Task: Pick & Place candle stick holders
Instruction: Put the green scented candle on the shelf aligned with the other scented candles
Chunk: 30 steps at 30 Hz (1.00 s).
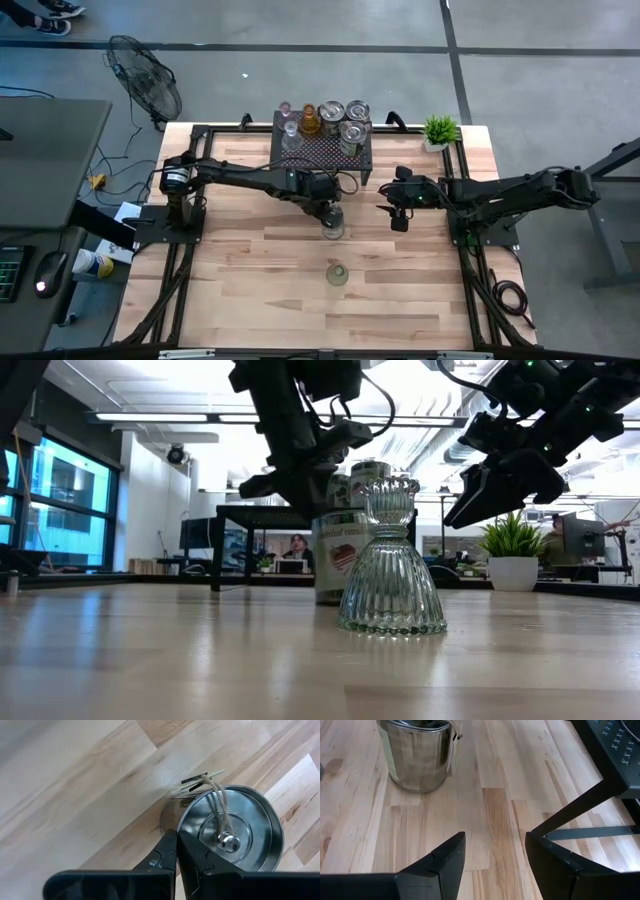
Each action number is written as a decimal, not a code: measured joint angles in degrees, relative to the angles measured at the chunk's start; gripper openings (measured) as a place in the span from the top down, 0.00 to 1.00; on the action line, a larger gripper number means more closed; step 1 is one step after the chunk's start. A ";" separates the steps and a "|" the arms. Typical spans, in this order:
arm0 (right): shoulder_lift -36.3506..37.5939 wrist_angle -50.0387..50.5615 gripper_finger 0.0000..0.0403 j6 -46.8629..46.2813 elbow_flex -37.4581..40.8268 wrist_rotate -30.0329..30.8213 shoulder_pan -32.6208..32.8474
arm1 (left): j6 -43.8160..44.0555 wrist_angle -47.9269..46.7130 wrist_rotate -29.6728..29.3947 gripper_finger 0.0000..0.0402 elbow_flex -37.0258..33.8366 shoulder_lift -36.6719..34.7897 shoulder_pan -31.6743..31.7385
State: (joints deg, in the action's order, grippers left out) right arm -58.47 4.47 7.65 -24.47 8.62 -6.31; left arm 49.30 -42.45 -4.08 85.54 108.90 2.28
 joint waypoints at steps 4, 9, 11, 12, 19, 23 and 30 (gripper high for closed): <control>0.01 0.00 0.51 0.00 0.02 0.00 0.00 | 0.00 0.09 0.45 1.00 0.50 0.02 -0.02; 0.00 0.00 0.51 -0.08 0.00 -0.02 -0.01 | -0.20 -0.23 0.67 1.00 1.76 0.24 -0.03; 0.01 0.26 0.51 -0.01 0.01 -0.12 -0.01 | -0.19 -0.26 0.99 1.00 1.86 0.26 -0.04; 0.01 0.50 0.51 0.01 0.00 -0.26 -0.01 | -0.21 -0.28 1.28 1.00 1.88 0.24 -0.03; 0.00 0.66 0.51 0.25 0.00 -0.47 -0.01 | -0.19 -0.95 1.75 0.92 1.97 0.24 -0.04; 0.02 0.66 0.51 0.27 0.02 -1.79 0.00 | 0.24 -1.37 2.10 0.82 1.99 0.24 -0.03; 0.00 0.66 0.51 0.27 0.00 -2.16 0.00 | 0.44 -1.25 2.69 0.72 2.01 0.20 -0.04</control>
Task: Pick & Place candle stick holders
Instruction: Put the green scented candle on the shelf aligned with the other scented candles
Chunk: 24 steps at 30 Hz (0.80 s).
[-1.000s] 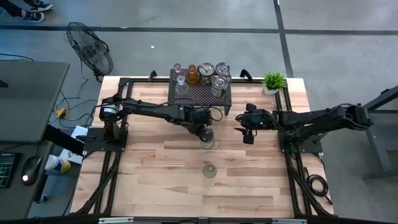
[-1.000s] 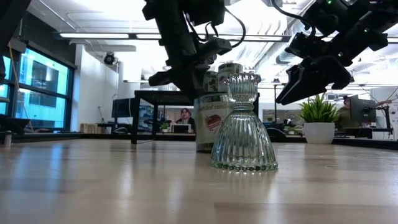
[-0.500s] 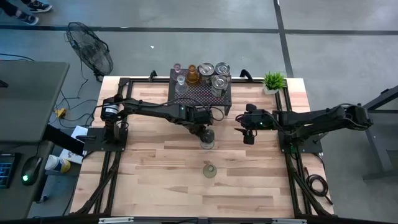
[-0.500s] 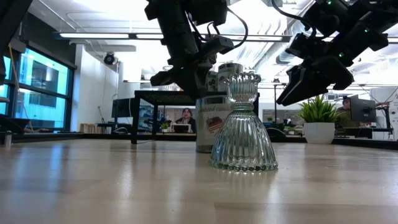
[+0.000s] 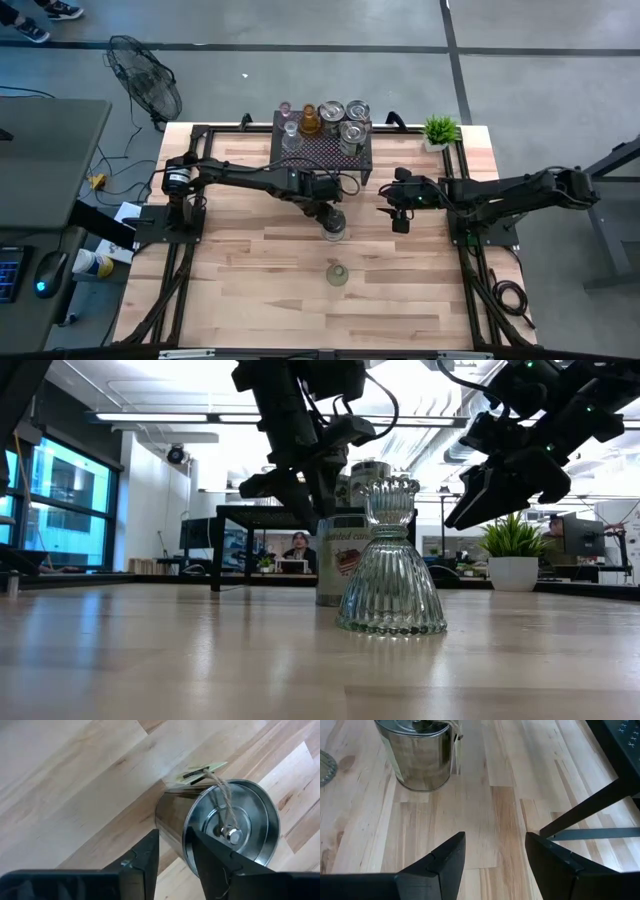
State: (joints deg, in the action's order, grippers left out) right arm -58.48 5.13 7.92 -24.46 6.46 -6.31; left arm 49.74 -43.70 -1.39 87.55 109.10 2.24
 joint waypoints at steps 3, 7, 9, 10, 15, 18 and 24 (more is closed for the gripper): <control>0.02 0.00 0.51 0.00 -0.01 0.00 0.00 | -0.01 0.05 0.14 0.71 0.05 -0.08 0.00; 0.00 0.00 0.51 0.01 0.00 0.00 0.00 | 0.02 0.26 0.63 0.71 0.09 -0.09 0.02; 0.00 0.00 0.51 0.00 -0.01 0.00 -0.02 | 0.02 0.25 0.96 0.71 0.09 -0.12 0.02; 0.00 0.00 0.51 0.01 -0.01 0.00 0.00 | 0.01 0.25 1.23 0.71 0.09 -0.14 0.02; 0.00 0.02 0.51 0.00 0.01 0.76 0.00 | 0.02 0.24 2.82 0.71 0.13 -0.20 0.02; 0.01 0.01 0.51 -0.08 0.01 1.18 -0.02 | 0.03 -0.79 2.29 0.71 1.13 -0.20 0.02; 0.00 0.11 0.51 -0.09 -0.01 1.20 0.00 | -1.22 -3.19 -0.97 0.71 5.23 -0.31 0.00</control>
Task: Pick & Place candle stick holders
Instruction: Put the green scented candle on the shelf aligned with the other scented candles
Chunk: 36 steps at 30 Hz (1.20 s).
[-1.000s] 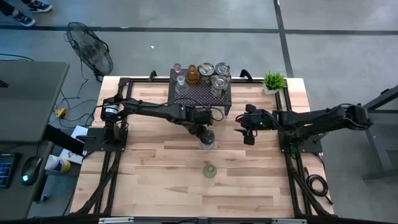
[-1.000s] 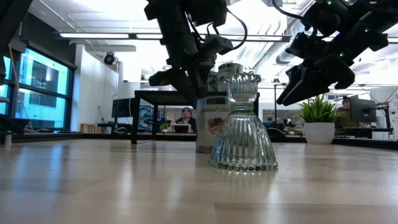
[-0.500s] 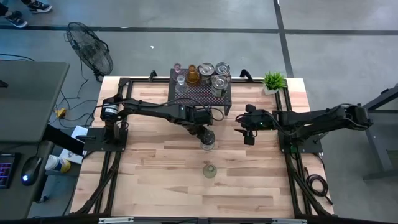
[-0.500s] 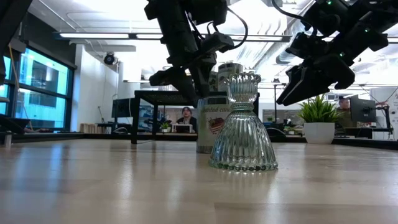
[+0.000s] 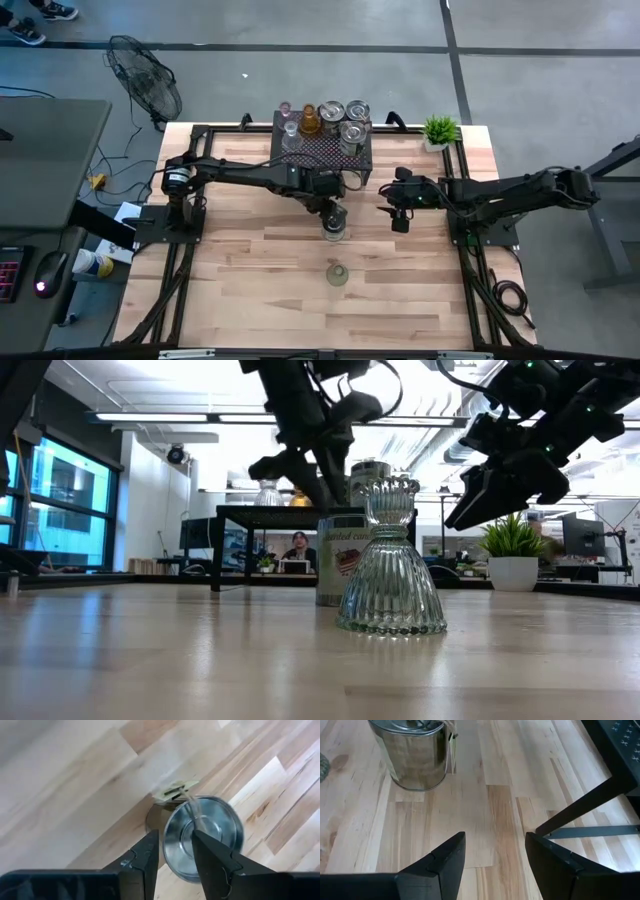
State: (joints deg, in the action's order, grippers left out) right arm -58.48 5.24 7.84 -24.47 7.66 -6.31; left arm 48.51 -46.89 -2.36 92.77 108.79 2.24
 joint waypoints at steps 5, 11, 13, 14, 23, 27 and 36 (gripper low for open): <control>0.00 0.10 0.51 0.21 0.01 0.03 0.00 | -0.95 -5.24 -1.74 0.71 3.47 0.00 -0.18; 0.01 0.15 0.51 2.99 -0.04 -4.24 -0.01 | -1.75 -15.53 -14.17 0.71 6.62 -0.02 -3.42; 0.00 0.44 0.51 3.13 -0.69 -4.66 0.00 | -1.34 -17.51 -16.51 0.71 6.64 -0.02 -4.61; 0.00 0.73 0.51 3.14 -1.32 -4.68 0.09 | -0.58 -18.35 -17.84 0.71 6.64 -0.02 -5.22; -0.04 10.82 0.51 7.81 -10.02 -1.81 3.19 | 1.54 -21.60 -25.15 0.71 4.84 -3.07 -7.65; -0.64 12.37 0.51 9.52 -11.67 -1.95 4.50 | -1.32 -16.97 -25.65 0.71 0.46 -6.64 -7.43; -2.89 21.38 0.51 11.90 -17.42 1.24 7.21 | -6.31 7.84 -24.88 0.71 -21.60 -20.20 -7.48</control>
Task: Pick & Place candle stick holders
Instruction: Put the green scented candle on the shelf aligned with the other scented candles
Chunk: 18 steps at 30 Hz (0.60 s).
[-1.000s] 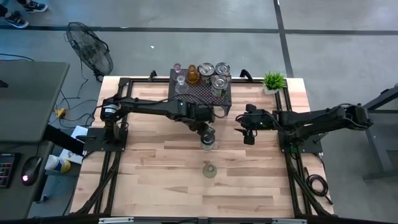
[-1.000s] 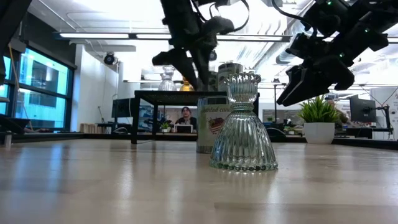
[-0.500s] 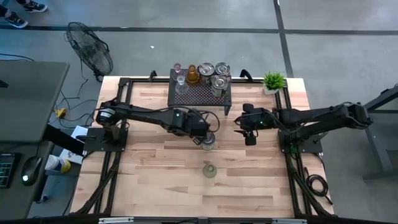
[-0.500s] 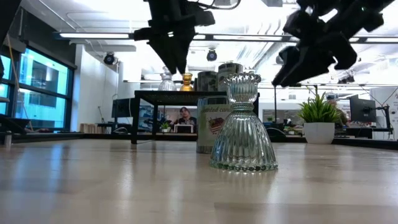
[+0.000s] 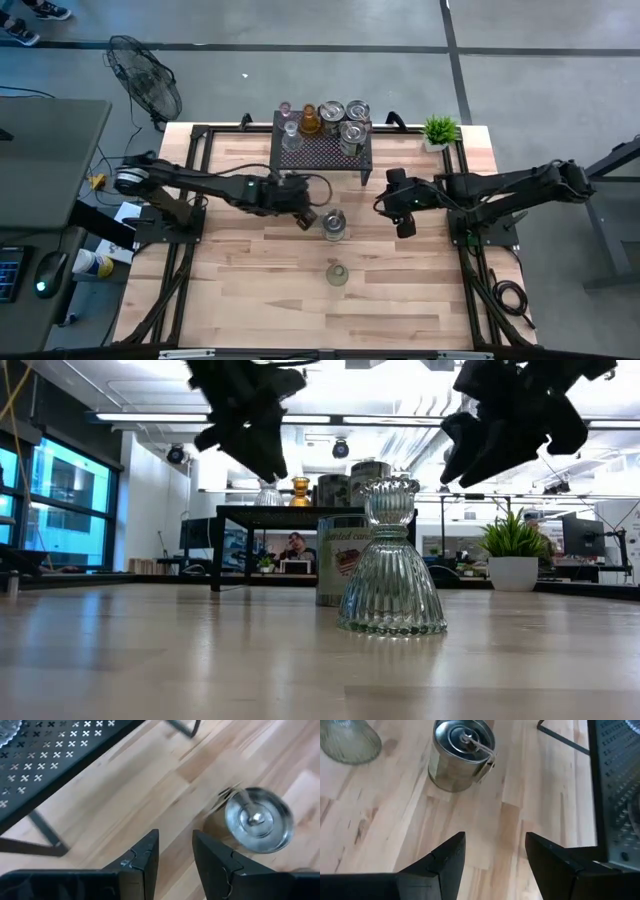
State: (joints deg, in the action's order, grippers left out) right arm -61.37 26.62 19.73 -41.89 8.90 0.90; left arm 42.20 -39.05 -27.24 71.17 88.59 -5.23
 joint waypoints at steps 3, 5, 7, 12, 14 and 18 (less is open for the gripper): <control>-1.78 2.71 0.51 1.82 -2.83 -0.09 0.66 | -2.56 11.68 0.11 0.71 -8.69 -5.30 0.00; -3.58 3.48 0.51 3.18 -4.31 -1.71 1.07 | -5.30 19.61 1.13 0.71 -14.62 -8.41 0.01; -5.83 4.00 0.51 4.34 -5.39 -2.92 1.76 | -8.18 27.80 2.77 0.71 -20.23 -11.42 0.59; -11.83 4.43 0.51 6.60 -7.02 -4.35 3.84 | -14.86 46.51 7.96 0.71 -32.60 -16.63 3.47; -14.48 5.05 0.51 7.38 -7.95 -5.34 4.58 | -16.77 52.78 11.22 0.71 -37.02 -17.96 5.22; -19.29 6.93 0.51 10.23 -11.10 -6.28 5.78 | -20.44 66.19 18.07 0.71 -44.59 -19.39 9.17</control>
State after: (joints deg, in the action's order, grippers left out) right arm -80.66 33.55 29.97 -52.99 2.63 6.68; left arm 21.77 27.14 -9.17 26.58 69.21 3.94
